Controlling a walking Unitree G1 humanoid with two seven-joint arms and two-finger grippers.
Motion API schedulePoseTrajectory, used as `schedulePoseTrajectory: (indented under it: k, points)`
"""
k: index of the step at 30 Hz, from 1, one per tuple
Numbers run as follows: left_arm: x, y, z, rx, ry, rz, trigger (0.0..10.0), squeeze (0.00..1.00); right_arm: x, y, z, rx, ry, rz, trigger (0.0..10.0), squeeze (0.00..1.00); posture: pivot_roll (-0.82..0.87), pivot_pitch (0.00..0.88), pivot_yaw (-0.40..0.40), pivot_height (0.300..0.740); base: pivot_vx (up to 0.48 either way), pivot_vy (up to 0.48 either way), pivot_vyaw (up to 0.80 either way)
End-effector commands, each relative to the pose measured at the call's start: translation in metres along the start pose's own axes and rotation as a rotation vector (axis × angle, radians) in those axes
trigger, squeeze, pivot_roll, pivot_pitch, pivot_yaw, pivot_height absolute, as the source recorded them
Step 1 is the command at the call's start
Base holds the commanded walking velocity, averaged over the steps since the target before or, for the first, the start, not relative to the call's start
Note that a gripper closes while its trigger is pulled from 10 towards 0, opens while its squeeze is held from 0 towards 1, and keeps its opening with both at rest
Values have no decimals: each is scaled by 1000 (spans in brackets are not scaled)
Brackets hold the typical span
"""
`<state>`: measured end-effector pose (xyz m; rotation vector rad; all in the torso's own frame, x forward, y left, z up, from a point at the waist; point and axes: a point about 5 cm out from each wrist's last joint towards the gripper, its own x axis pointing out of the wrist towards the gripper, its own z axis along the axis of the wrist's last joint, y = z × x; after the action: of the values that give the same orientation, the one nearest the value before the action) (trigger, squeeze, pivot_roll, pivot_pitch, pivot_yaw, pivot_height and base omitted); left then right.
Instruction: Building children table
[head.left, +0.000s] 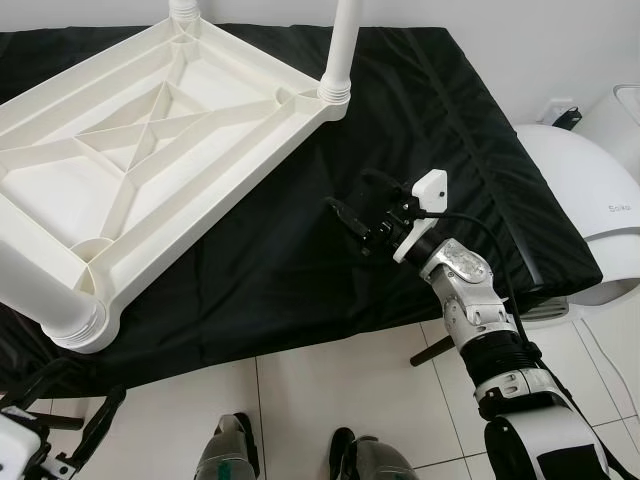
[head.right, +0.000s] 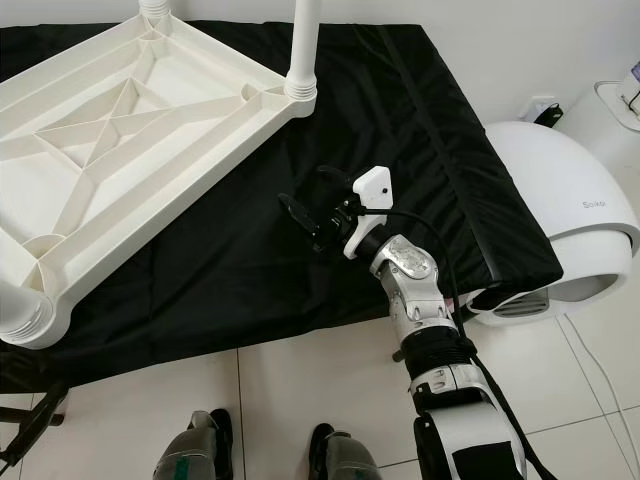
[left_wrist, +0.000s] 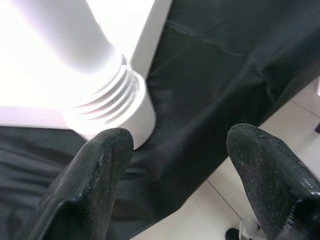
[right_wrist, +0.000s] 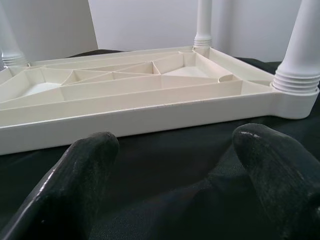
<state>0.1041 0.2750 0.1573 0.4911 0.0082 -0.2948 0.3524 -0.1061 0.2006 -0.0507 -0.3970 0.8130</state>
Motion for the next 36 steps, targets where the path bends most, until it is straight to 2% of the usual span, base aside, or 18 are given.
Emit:
schedulePoseTrajectory:
  k: [1, 7, 10, 11, 13, 16, 19, 20, 21, 22, 23, 25, 26, 27, 29, 31, 34, 36]
  points:
    - [-6, 1, 2, 10, 13, -6, 10000, 0, -2, -2, -2, 4, -1, -7, 10000, 0, 305, 233, -89, 740, 0, 0, 0]
    - [-11, 11, 2, 31, 47, 3, 10000, 0, 0, -1, -3, 8, -3, -2, 10000, 0, 308, 234, -90, 740, 0, 0, 0]
    - [-20, 38, -3, 100, 86, 112, 10000, 0, 3, 0, -2, 11, -6, 7, 10000, 0, 313, 232, -96, 740, 0, 0, 0]
    - [-20, 38, -3, 100, 86, 112, 10000, 0, 3, 0, -2, 11, -6, 7, 10000, 0, 313, 232, -96, 740, 0, 0, 0]
    - [-25, 54, -4, 123, 98, 175, 10000, 0, 4, -1, -2, 10, -9, 8, 10000, 0, 313, 226, -98, 740, 0, 0, 0]
    - [-24, 65, -3, 154, 99, 244, 10000, 0, 5, -2, -1, 8, -12, 4, 10000, 0, 308, 222, -97, 740, 0, 0, 0]
    - [-22, 68, -2, 180, 100, 273, 10000, 0, 5, -2, -1, 7, -14, 3, 10000, 0, 308, 222, -97, 740, 0, 0, 0]
    - [-18, 73, 0, 165, 84, 335, 10000, 0, 6, -2, 0, 6, -16, 3, 10000, 0, 304, 220, -99, 740, 0, 0, 0]
    - [-18, 73, 0, 165, 84, 335, 10000, 0, 6, -2, 0, 6, -16, 3, 10000, 0, 304, 220, -99, 740, 0, 0, 0]
    - [-11, 77, 3, 149, 70, 411, 10000, 0, 6, -2, 0, 5, -19, 4, 10000, 0, 297, 219, -98, 740, 0, 0, 0]
    - [-11, 77, 3, 149, 70, 411, 10000, 0, 6, -2, 0, 5, -19, 4, 10000, 0, 297, 219, -98, 740, 0, 0, 0]
    - [4, 80, 9, 99, 40, 510, 10000, 0, 6, -2, 1, 2, -21, 2, 10000, 0, 287, 220, -99, 740, 0, 0, 0]
    - [15, 77, 13, 64, 8, 526, 10000, 0, 6, -3, 2, 0, -23, -1, 10000, 0, 280, 217, -99, 740, 0, 0, 0]
    - [15, 77, 13, 64, 8, 526, 10000, 0, 6, -3, 2, 0, -23, -1, 10000, 0, 280, 217, -99, 740, 0, 0, 0]
    - [32, 70, 19, -4, -45, 545, 10000, 0, 4, -3, 2, -1, -26, -11, 10000, 0, 269, 213, -96, 740, 0, 0, 0]
    - [32, 70, 19, -4, -45, 545, 10000, 0, 4, -3, 2, -1, -26, -11, 10000, 0, 269, 213, -96, 740, 0, 0, 0]
    - [50, 62, 24, -80, -98, 567, 10000, 0, 1, -4, 2, -2, -27, -30, 10000, 0, 251, 207, -92, 740, 0, 0, 0]
    - [50, 62, 24, -80, -98, 567, 10000, 0, 1, -4, 2, -2, -27, -30, 10000, 0, 251, 207, -92, 740, 0, 0, 0]
